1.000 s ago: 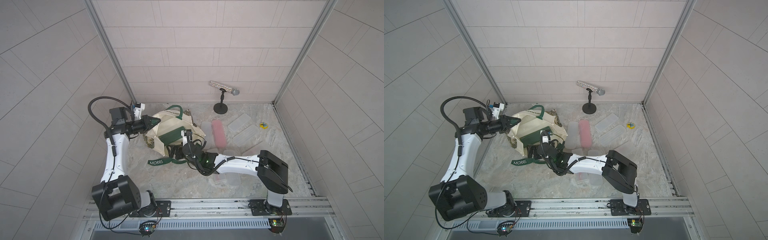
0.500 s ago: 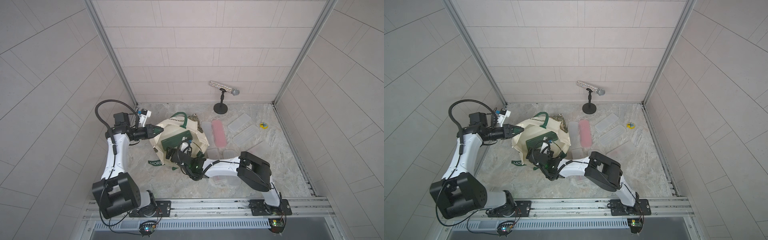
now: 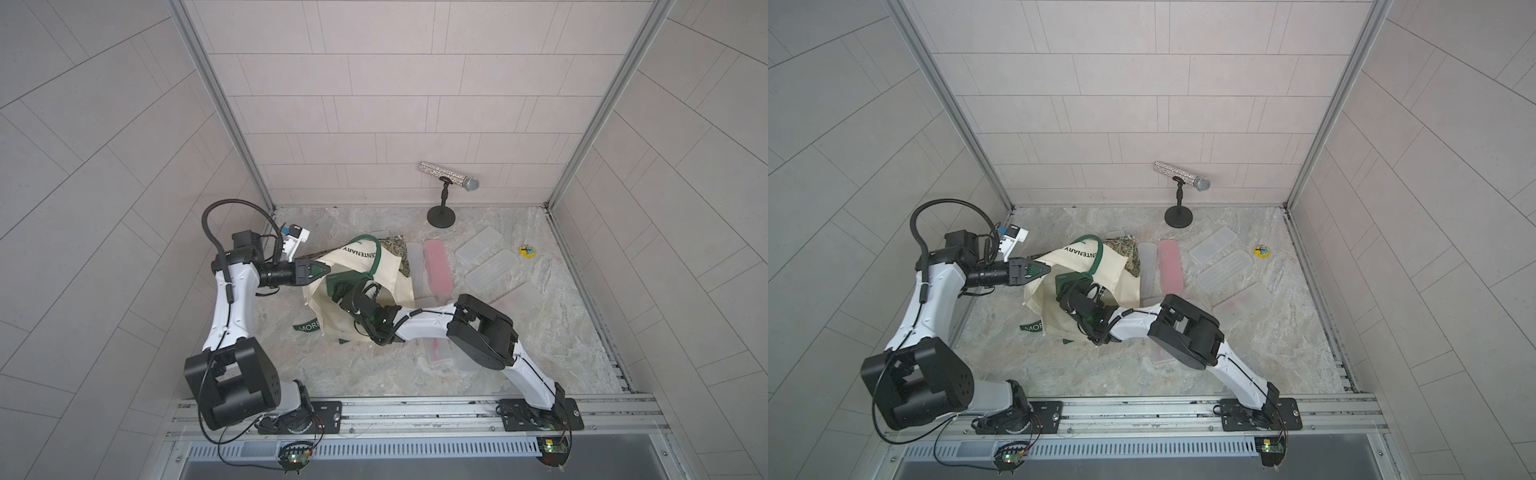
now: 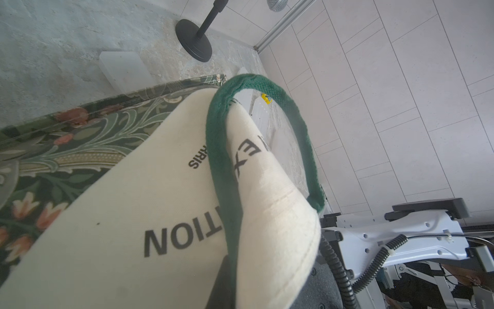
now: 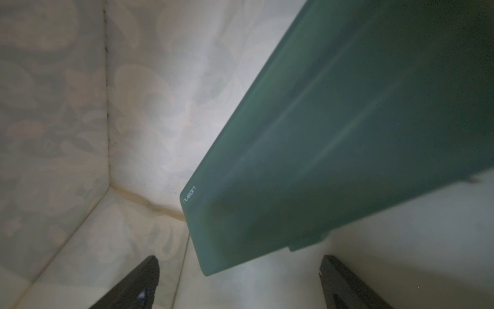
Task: Take out the pencil case from the canvas bag
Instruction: Pick up the pencil case from the canvas bag.
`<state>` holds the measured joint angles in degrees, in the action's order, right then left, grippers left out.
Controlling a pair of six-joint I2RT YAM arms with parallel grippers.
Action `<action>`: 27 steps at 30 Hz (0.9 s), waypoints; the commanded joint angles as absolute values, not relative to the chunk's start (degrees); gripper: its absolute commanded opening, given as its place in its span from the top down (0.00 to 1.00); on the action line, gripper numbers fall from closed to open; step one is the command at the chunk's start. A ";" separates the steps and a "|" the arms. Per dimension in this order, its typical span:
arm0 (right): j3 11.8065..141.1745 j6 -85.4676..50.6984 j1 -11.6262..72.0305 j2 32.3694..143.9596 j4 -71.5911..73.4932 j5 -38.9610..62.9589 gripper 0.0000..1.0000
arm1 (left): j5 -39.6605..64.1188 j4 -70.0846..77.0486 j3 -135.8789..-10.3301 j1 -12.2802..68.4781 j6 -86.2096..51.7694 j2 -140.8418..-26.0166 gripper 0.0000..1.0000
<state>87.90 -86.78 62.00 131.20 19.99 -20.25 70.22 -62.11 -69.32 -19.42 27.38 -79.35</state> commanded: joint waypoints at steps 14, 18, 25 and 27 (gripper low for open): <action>86.58 -90.84 58.54 139.93 46.60 -25.92 0.07 | 75.78 -71.65 -71.99 -18.72 33.24 -79.29 1.00; 85.50 -84.67 58.02 138.18 51.22 -26.75 0.14 | 75.76 -73.72 -72.34 -18.74 35.33 -79.63 1.00; 85.87 -70.90 58.25 131.48 47.29 -23.05 0.13 | 75.94 -74.97 -72.55 -18.72 36.82 -80.75 1.00; 84.08 -74.24 58.19 132.38 50.36 -24.18 0.16 | 75.98 -75.69 -72.75 -18.74 37.60 -80.88 1.00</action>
